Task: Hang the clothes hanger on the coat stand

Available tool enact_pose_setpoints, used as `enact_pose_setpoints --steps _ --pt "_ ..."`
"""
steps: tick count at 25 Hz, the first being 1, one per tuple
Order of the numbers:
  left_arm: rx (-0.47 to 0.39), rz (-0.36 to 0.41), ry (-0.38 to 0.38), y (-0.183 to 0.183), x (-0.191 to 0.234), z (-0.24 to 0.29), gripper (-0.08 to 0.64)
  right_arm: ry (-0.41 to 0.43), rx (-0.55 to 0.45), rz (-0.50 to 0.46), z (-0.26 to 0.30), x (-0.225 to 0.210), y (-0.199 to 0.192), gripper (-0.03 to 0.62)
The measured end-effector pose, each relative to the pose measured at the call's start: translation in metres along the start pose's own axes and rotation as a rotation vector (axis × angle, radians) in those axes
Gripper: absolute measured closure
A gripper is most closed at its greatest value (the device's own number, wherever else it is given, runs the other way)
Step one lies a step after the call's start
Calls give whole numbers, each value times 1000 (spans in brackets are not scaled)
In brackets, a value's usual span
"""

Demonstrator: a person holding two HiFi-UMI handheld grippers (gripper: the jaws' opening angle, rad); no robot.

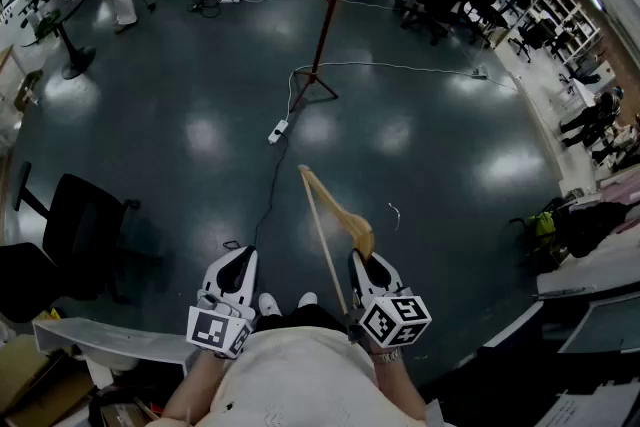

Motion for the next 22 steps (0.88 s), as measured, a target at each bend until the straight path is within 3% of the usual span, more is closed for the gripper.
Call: enact_pose_setpoints --steps 5,17,22 --pt "-45 15 -15 5 20 12 548 -15 -42 -12 19 0 12 523" --pt "-22 8 -33 -4 23 54 548 -85 -52 7 42 -37 27 523" --pt "-11 14 11 -1 36 95 548 -79 -36 -24 84 -61 46 523"
Point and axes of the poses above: the fingertips, and each gripper's own axes: z forward along the fingers, x to its left, y out of its top, the point moved 10 cm from there along -z, backward along the fingers, and after that the axes turned 6 degrees about -x, right-handed, at the moved point
